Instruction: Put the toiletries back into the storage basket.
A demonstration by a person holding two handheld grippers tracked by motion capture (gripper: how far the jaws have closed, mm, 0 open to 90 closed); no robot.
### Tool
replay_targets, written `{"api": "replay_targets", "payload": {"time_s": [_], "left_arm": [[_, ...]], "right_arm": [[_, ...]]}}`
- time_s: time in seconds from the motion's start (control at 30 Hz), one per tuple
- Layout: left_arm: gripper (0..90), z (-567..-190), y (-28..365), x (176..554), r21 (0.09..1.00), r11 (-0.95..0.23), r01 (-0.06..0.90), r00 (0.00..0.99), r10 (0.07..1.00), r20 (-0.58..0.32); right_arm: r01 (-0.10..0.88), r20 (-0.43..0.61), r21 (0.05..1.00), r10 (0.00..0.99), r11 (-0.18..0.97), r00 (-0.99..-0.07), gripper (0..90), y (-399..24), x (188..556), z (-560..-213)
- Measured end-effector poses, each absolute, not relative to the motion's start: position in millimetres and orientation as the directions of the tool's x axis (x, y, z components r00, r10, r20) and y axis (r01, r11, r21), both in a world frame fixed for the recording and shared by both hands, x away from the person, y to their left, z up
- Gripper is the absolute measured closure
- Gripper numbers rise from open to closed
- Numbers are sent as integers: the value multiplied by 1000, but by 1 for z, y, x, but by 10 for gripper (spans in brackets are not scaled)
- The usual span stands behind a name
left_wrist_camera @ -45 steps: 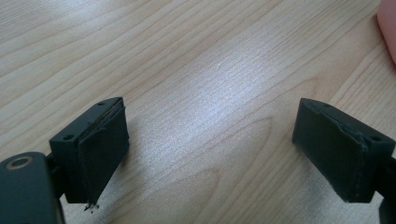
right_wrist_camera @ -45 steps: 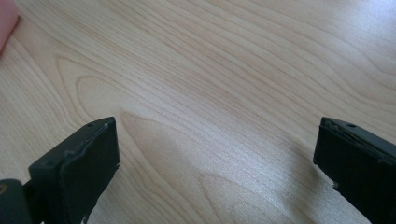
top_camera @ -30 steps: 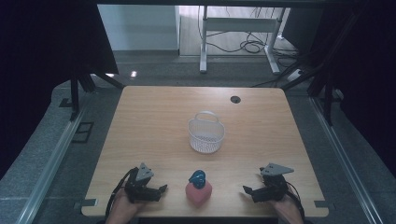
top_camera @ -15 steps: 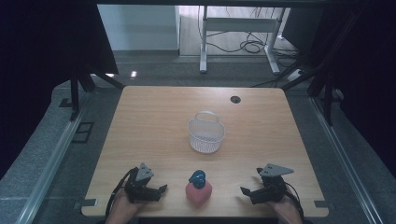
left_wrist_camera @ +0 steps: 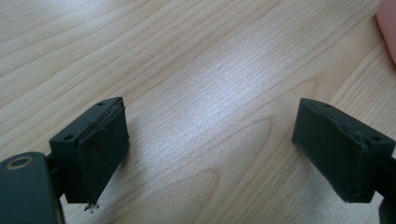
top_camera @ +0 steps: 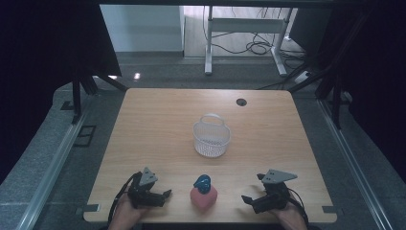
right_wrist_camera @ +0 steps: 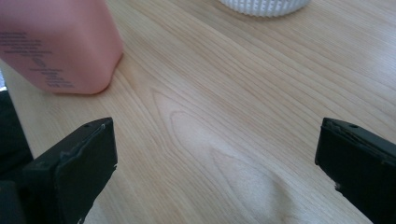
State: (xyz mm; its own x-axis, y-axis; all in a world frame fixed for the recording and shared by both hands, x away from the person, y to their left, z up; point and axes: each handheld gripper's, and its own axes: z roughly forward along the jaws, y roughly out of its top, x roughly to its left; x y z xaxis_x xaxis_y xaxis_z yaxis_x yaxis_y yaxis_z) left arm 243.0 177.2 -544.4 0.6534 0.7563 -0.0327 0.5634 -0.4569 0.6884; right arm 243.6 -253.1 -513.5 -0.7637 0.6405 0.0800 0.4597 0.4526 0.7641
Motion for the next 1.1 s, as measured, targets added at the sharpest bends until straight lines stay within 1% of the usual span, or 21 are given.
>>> {"api": "replay_targets", "payload": {"time_s": [0.2,0.7,1.1], "left_arm": [[104,-544,177,243,688,-457,563,653,756,-33],[104,-544,177,243,688,-456,565,652,757,-34],[104,-544,177,243,688,-458,563,654,756,-32]], "right_arm": [[462,100,760,621,457,-778,0,-247,242,-510],[425,128,791,561,440,-818,0,-232,236,-503],[413,131,781,524,468,-842,0,-217,233,-500]]}}
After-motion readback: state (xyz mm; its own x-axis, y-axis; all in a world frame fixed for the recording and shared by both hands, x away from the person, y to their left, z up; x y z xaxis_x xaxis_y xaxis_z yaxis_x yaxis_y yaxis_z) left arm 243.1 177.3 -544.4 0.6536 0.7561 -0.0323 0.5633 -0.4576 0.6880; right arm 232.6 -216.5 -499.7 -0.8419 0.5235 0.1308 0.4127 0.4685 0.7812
